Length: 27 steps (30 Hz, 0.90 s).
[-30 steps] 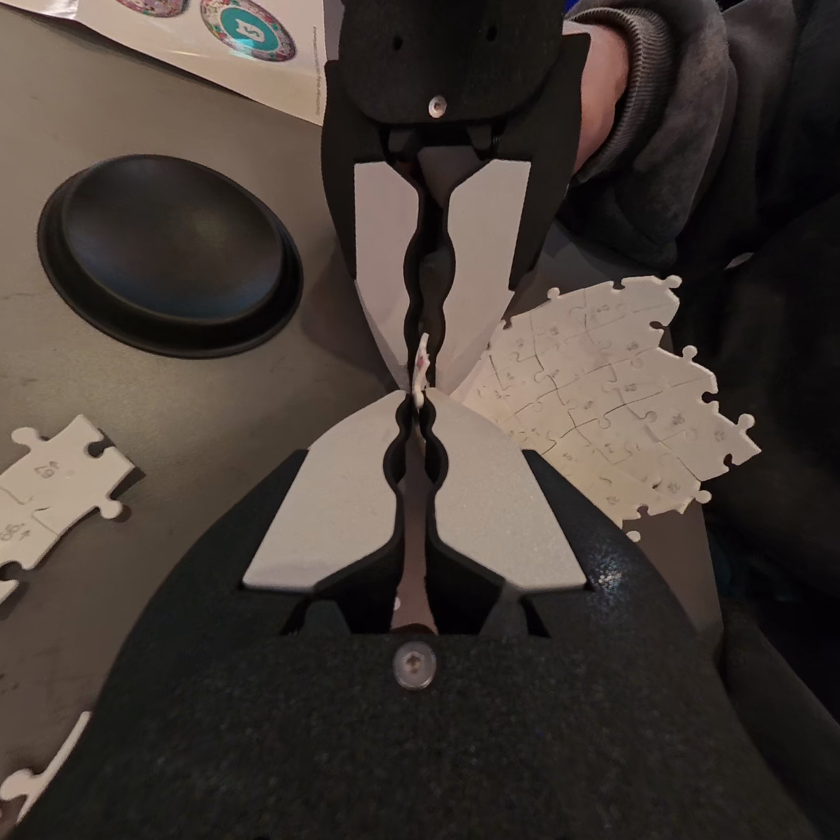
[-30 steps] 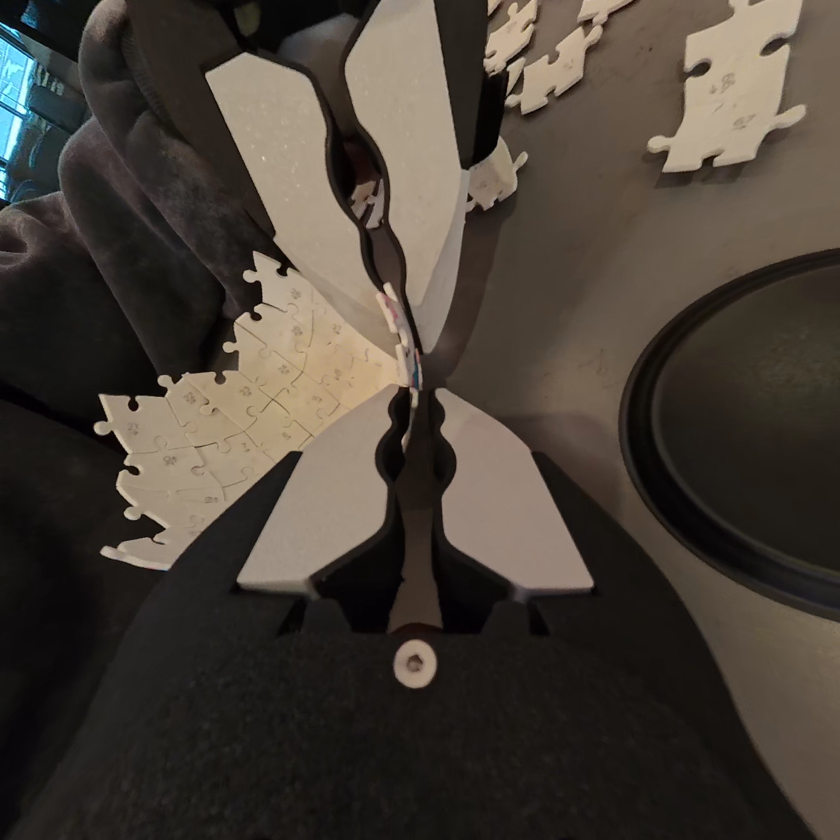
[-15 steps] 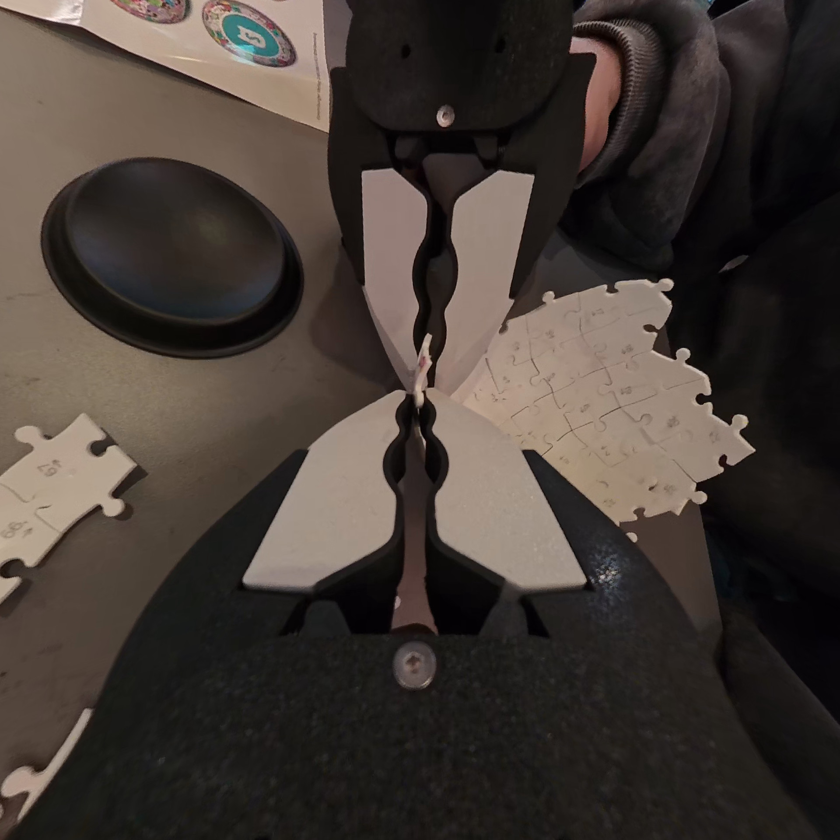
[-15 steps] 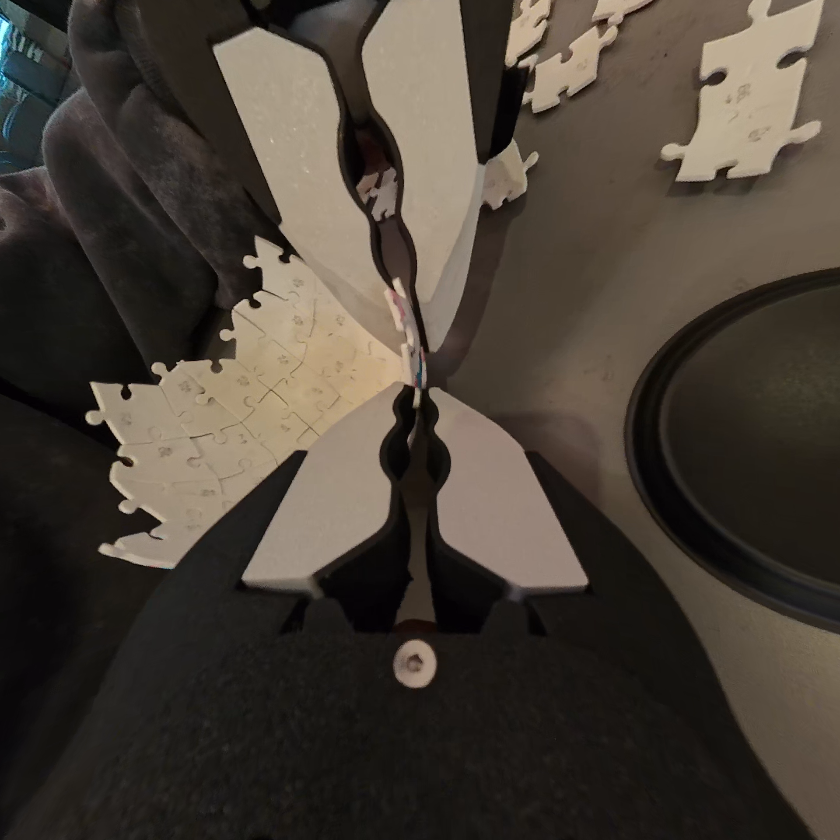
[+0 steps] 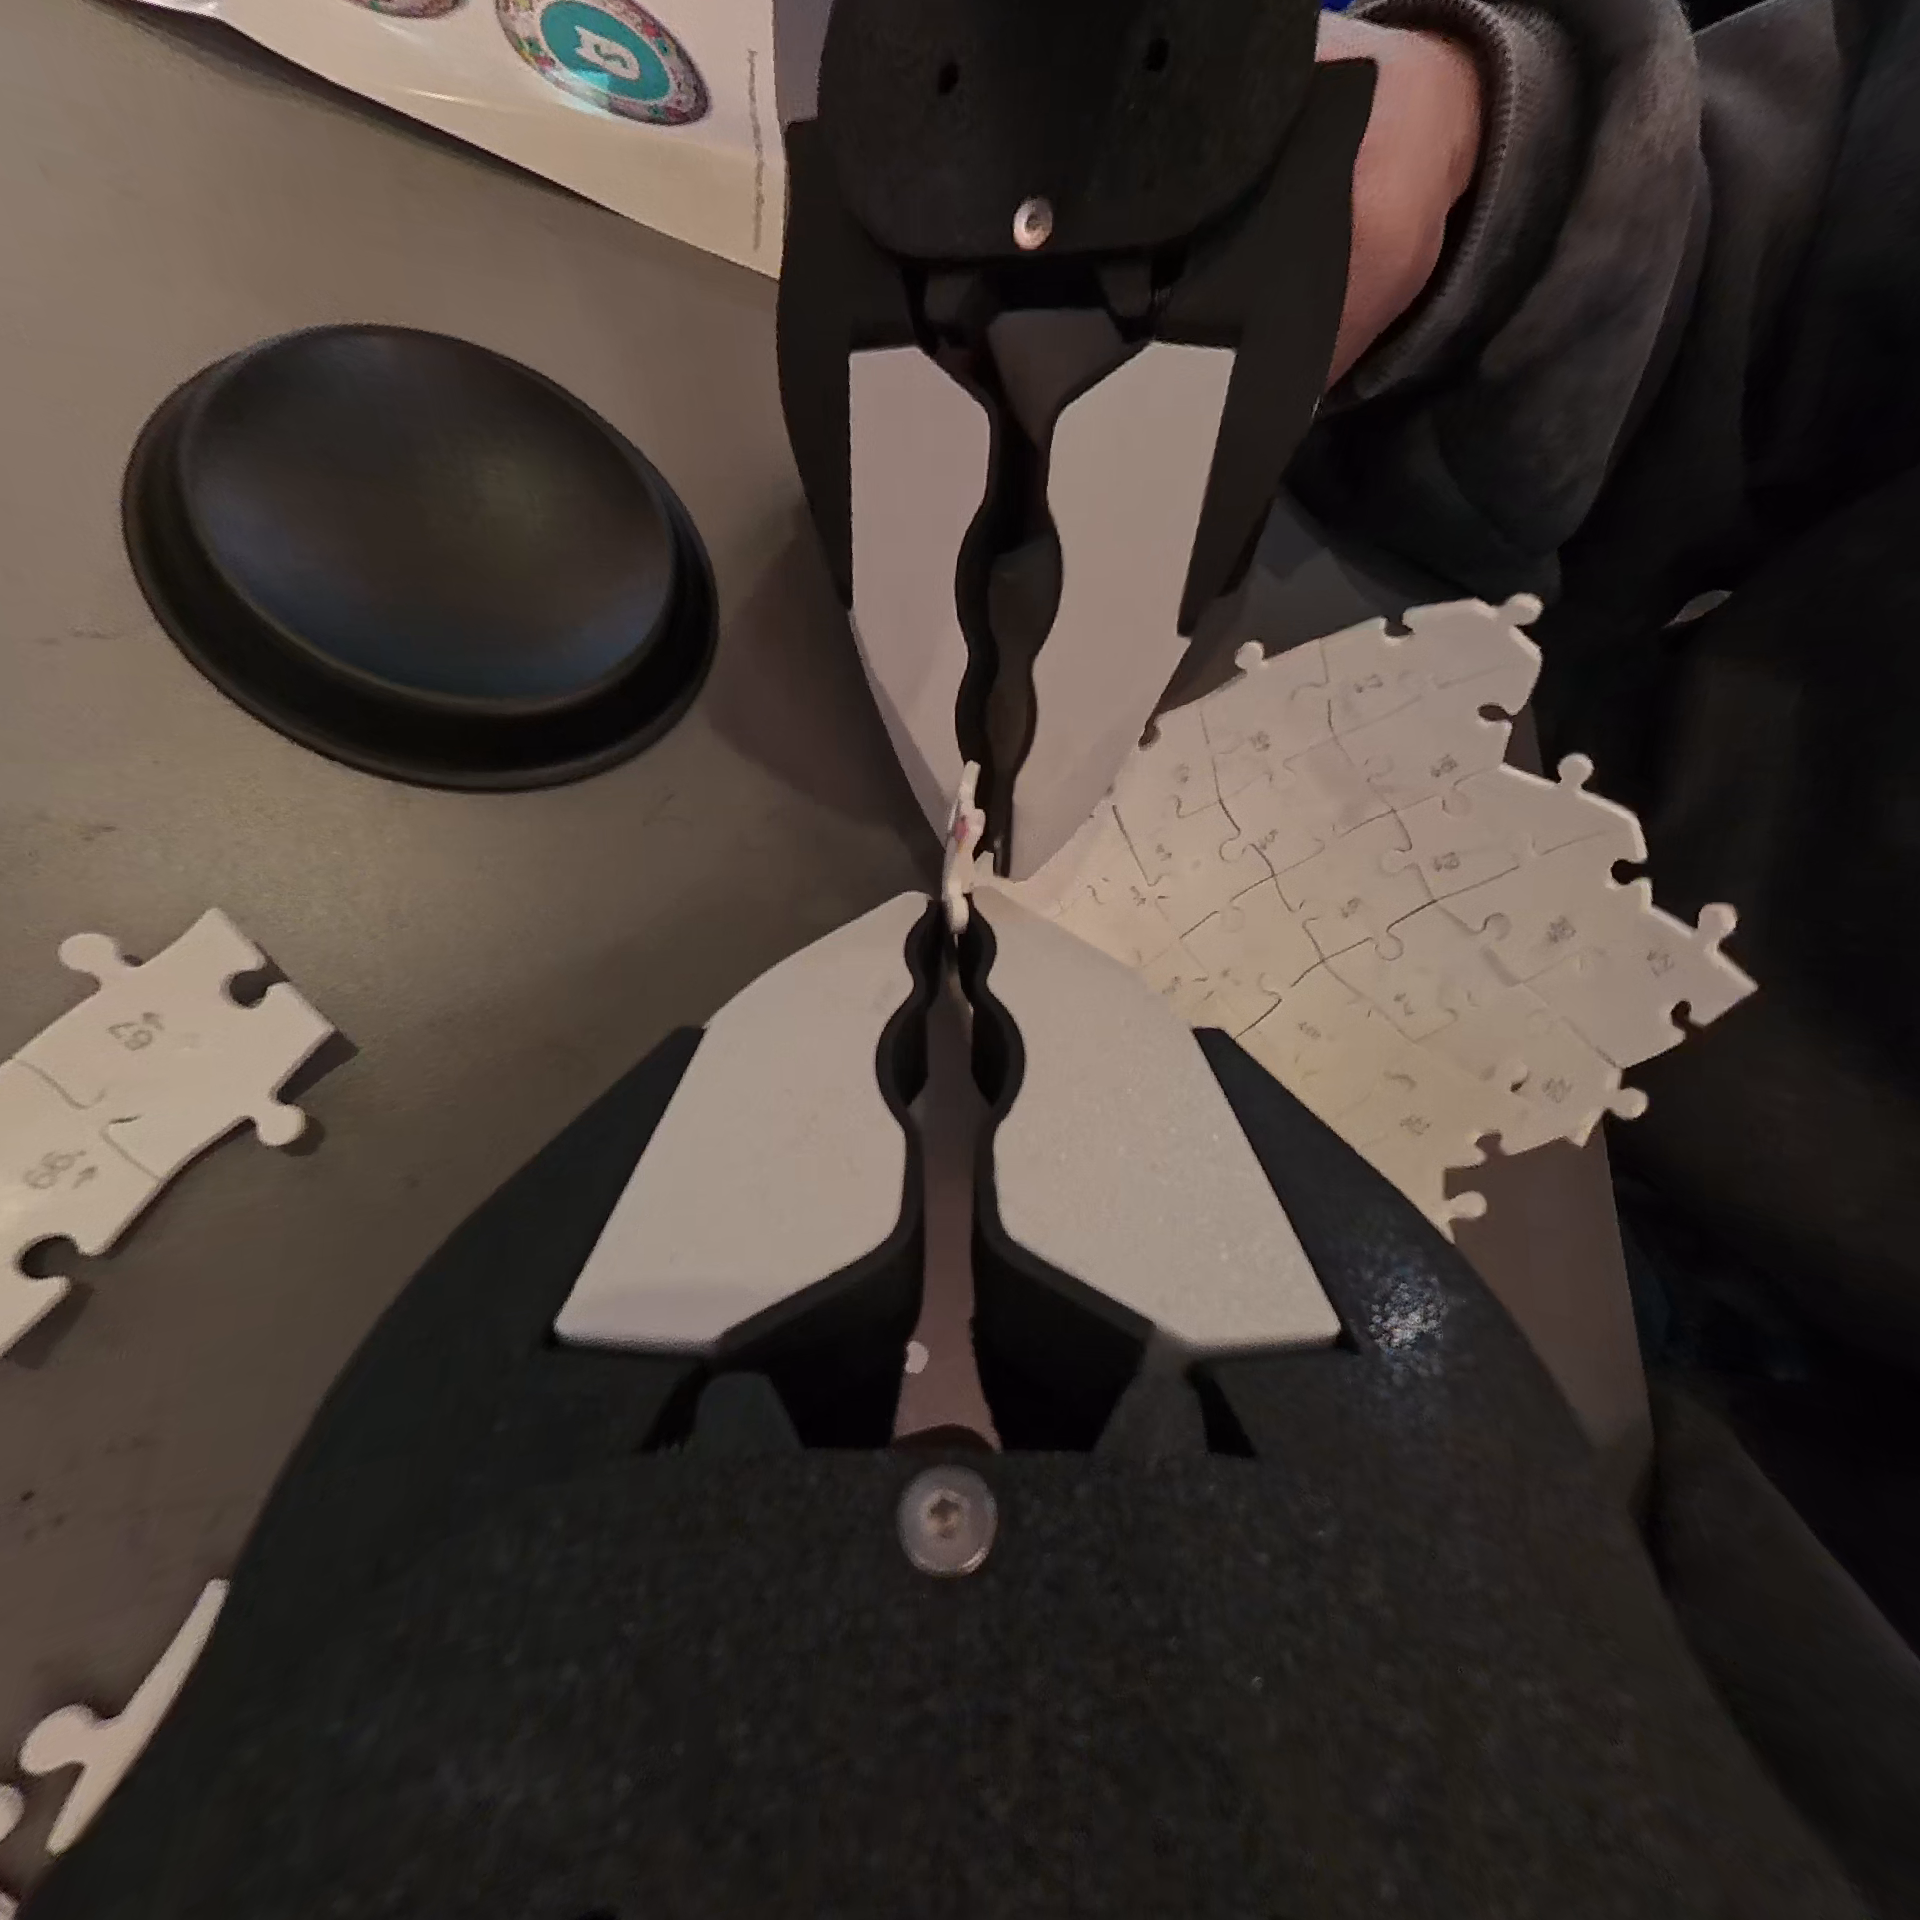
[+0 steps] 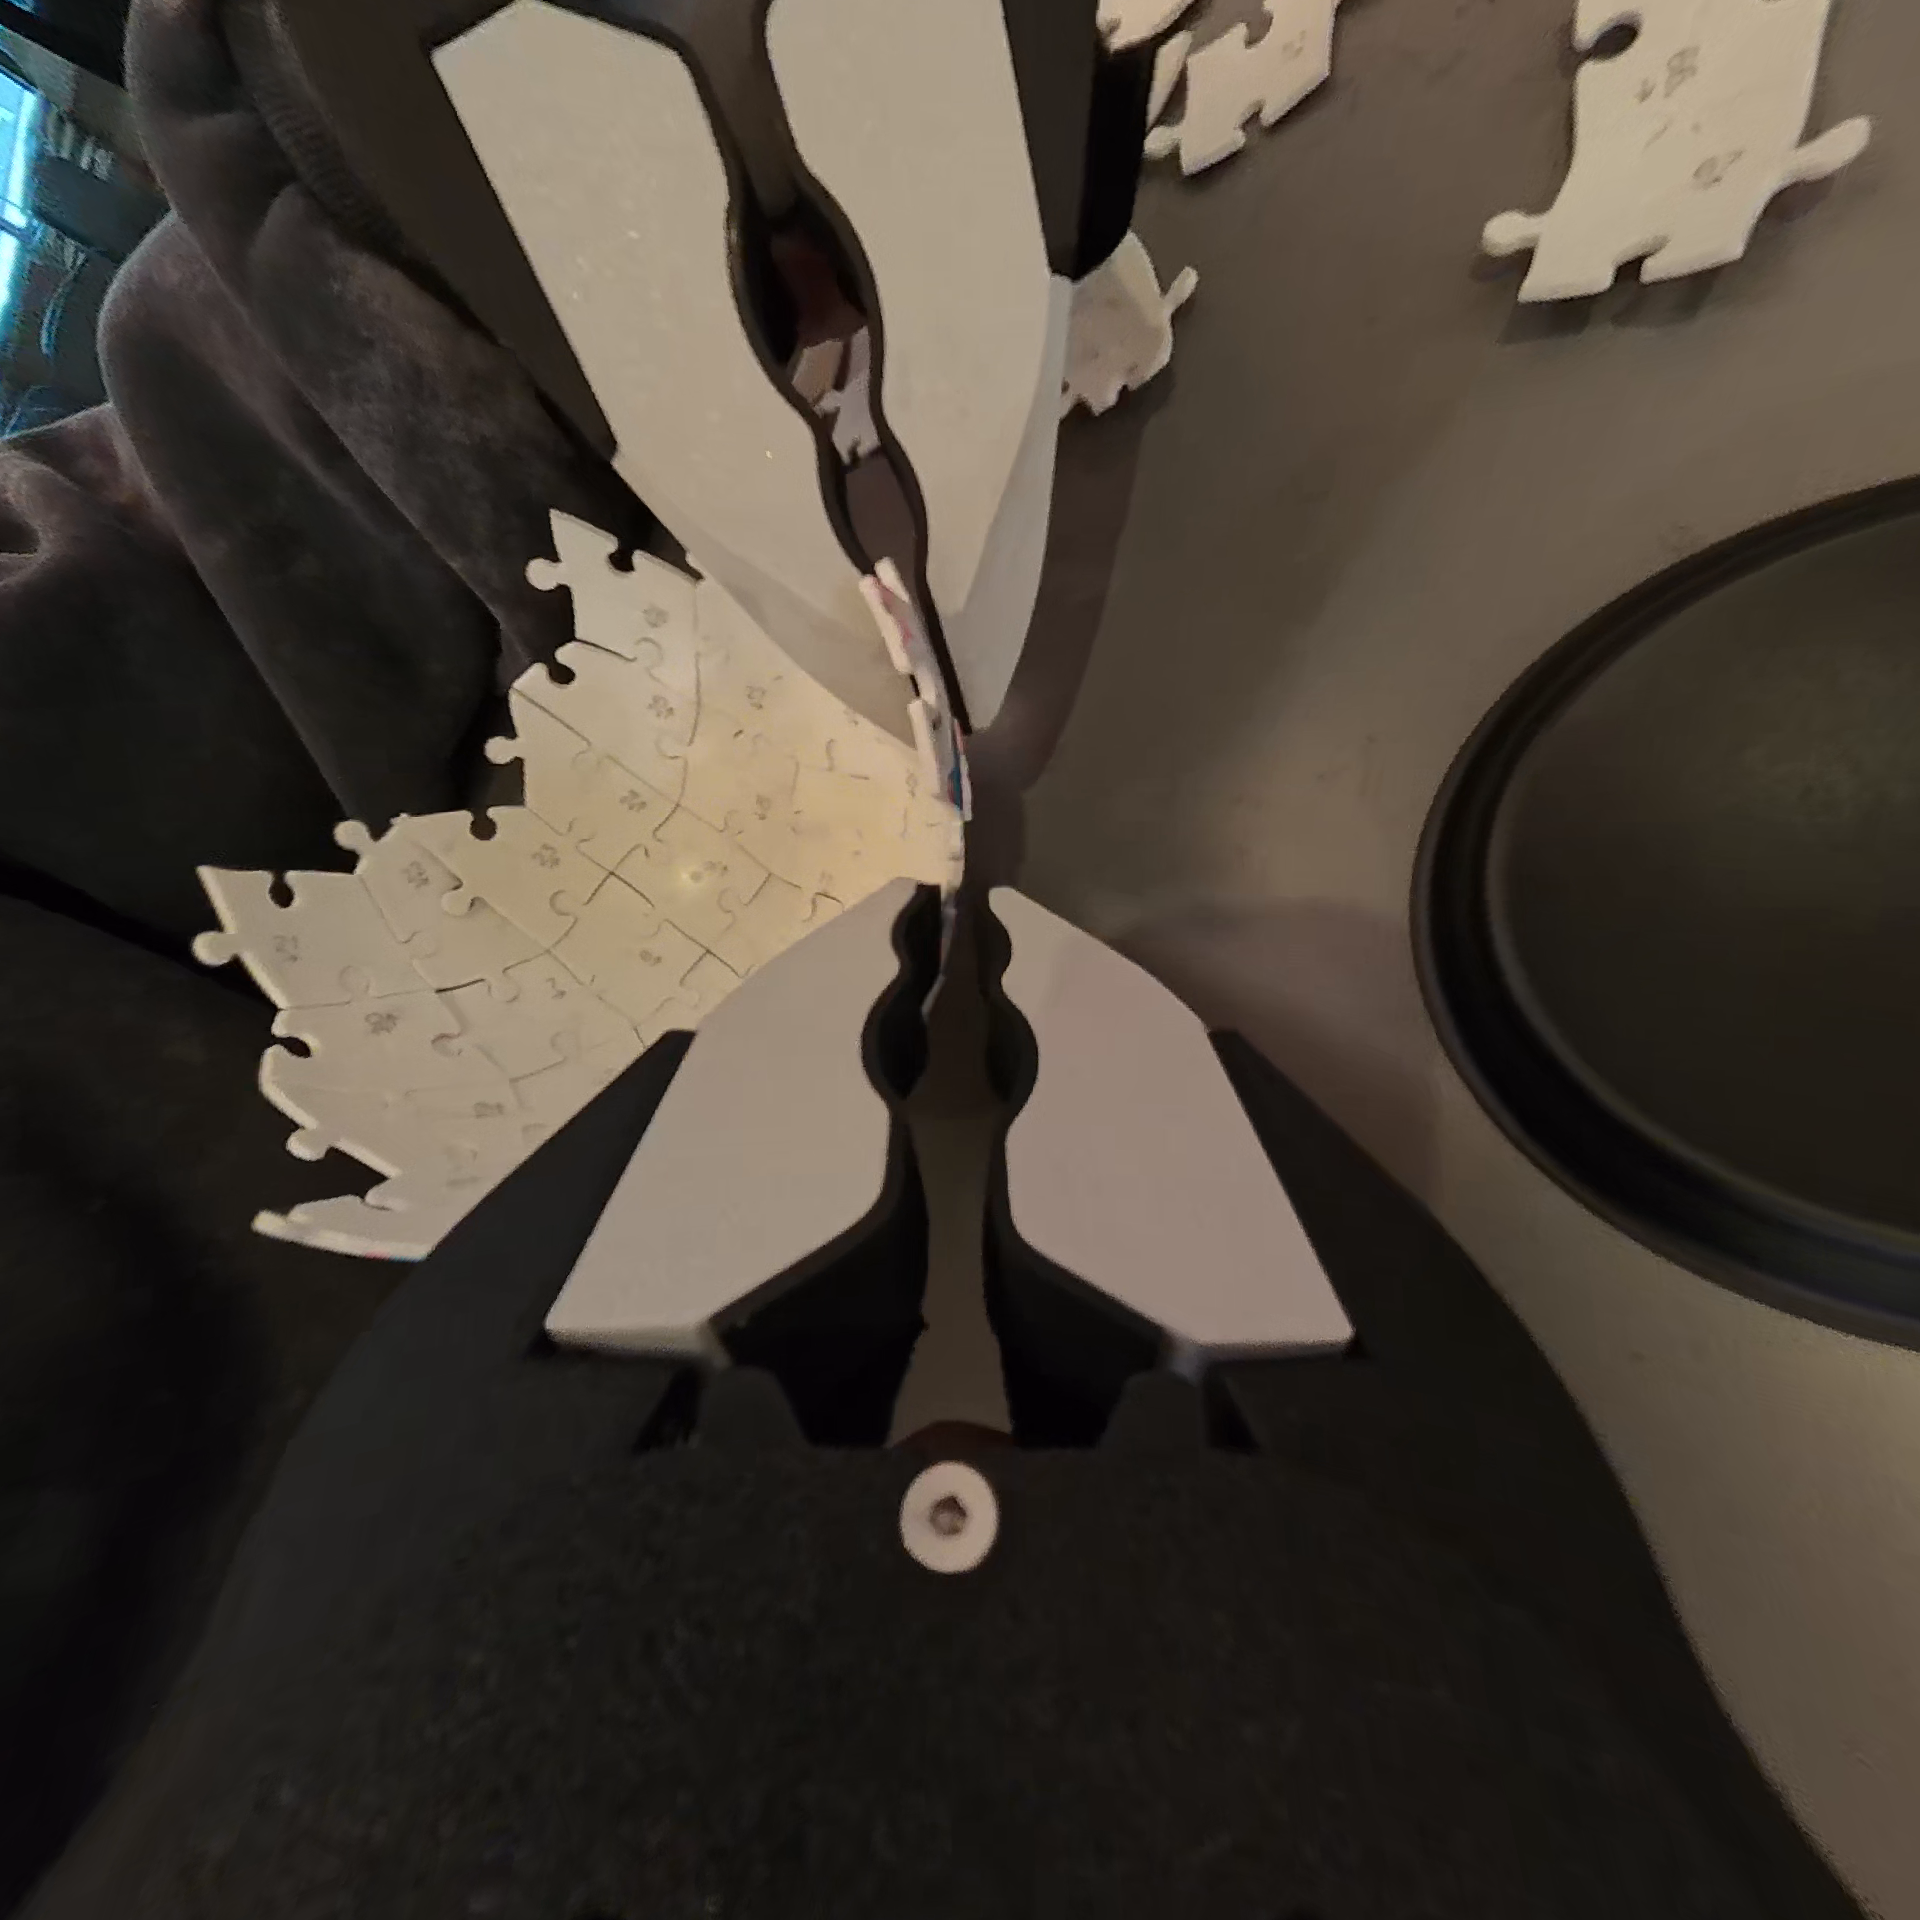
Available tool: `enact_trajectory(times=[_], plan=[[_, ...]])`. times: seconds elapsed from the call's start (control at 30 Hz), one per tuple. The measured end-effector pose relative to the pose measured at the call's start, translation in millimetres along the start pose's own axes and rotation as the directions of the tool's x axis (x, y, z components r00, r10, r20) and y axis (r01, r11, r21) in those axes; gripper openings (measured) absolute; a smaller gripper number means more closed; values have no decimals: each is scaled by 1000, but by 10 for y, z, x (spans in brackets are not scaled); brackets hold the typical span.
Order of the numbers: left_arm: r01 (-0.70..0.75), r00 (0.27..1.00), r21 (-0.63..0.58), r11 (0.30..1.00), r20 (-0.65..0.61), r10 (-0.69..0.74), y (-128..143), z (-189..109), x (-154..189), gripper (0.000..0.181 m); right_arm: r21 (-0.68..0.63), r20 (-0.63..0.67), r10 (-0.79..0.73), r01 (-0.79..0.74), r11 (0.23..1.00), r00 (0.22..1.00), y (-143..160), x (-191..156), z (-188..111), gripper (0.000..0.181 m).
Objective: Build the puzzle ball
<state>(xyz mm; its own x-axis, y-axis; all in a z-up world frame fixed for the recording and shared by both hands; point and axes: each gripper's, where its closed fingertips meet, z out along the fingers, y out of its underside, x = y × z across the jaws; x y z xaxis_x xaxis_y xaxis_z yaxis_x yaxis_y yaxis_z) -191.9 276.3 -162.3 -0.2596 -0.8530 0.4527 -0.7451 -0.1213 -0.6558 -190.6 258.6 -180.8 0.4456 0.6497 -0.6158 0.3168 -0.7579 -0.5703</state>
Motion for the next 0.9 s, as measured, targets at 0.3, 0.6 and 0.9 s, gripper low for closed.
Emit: enact_trajectory(times=[0.3,0.6,0.9], plan=[[-7,999,-25,1000,34,8,24,8,-25,2,-7,9,13,-13,1000,1000,-2,7,18,2],[-7,999,-33,999,45,9,31,3,-30,2,90,24,-4,2,996,1000,-150,9,-21,12],[-1,999,-35,999,44,3,40,14,-39,2,59,-19,-22,23,998,1000,-136,45,36,2]])
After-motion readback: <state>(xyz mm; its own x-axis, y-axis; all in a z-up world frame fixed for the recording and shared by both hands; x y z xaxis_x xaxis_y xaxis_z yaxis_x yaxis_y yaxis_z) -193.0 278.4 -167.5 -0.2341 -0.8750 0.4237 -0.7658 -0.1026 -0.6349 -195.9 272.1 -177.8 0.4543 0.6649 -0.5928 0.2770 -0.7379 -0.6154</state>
